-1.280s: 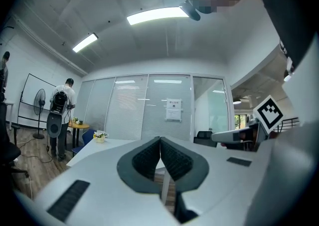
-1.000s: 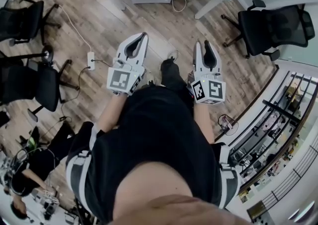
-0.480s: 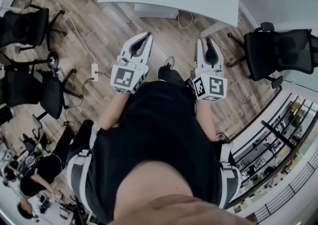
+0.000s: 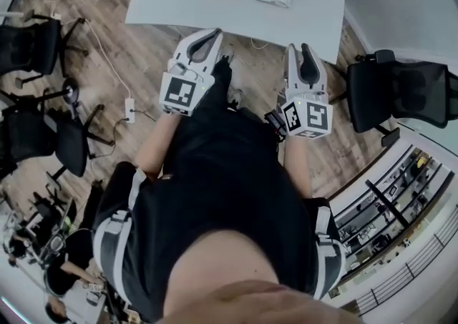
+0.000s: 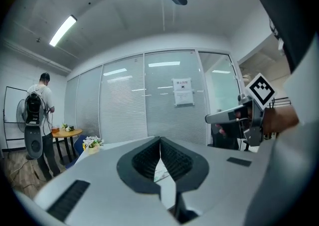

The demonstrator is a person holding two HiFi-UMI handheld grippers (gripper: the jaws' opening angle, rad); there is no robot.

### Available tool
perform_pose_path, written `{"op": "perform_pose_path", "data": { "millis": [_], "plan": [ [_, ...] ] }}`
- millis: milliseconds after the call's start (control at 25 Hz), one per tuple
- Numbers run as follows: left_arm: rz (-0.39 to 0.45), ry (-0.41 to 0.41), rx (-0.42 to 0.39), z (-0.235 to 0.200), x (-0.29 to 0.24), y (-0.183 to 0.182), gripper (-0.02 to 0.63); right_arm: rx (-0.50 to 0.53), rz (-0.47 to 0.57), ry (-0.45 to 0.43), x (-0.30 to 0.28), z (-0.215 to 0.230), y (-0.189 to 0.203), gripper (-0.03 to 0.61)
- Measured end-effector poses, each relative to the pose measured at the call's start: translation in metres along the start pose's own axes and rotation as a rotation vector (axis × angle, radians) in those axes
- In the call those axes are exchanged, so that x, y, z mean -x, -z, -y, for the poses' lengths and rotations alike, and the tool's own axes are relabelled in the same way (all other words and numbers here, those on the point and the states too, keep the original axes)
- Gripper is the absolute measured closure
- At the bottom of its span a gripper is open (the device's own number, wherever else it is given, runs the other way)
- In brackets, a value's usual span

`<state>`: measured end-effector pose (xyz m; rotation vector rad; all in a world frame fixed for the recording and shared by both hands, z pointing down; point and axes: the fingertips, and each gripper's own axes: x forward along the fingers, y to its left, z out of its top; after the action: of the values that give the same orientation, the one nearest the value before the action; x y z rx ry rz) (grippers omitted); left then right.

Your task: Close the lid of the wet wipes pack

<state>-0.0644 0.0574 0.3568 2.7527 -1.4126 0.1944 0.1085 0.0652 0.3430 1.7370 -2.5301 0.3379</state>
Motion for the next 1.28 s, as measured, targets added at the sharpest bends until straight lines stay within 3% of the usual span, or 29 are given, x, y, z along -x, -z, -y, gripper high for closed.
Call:
{"op": "perform_pose_path", "data": {
  "millis": [320,480,680,760,880,1040,1280],
  "plan": [
    [-0.07,0.083,-0.123,-0.084,-0.16,0.02,0.591,0.02,-0.04,0.057,-0.145,0.078,-0.009,0.443],
    [-0.158,0.217,-0.247,-0.103,-0.236,0.043,0.591,0.02,-0.101,0.056,-0.215,0.109,-0.008,0.443],
    [-0.358,0.414,-0.397,-0.118,-0.319,0.116,0.578,0.039,-0.167,0.049,-0.293,0.149,0.002,0.443],
    [-0.448,0.486,-0.434,-0.125,-0.343,0.152,0.484,0.039,-0.201,0.044,-0.319,0.16,0.011,0.443],
    [-0.548,0.587,-0.495,-0.132,-0.376,0.198,0.449,0.051,-0.26,0.037,-0.358,0.18,0.031,0.443],
    [-0.598,0.715,-0.617,-0.13,-0.412,0.245,0.448,0.043,-0.336,0.018,-0.404,0.203,0.062,0.44],
    [-0.669,0.903,-0.728,-0.119,-0.435,0.299,0.448,0.043,-0.446,-0.03,-0.458,0.214,0.107,0.44]
  ]
}}
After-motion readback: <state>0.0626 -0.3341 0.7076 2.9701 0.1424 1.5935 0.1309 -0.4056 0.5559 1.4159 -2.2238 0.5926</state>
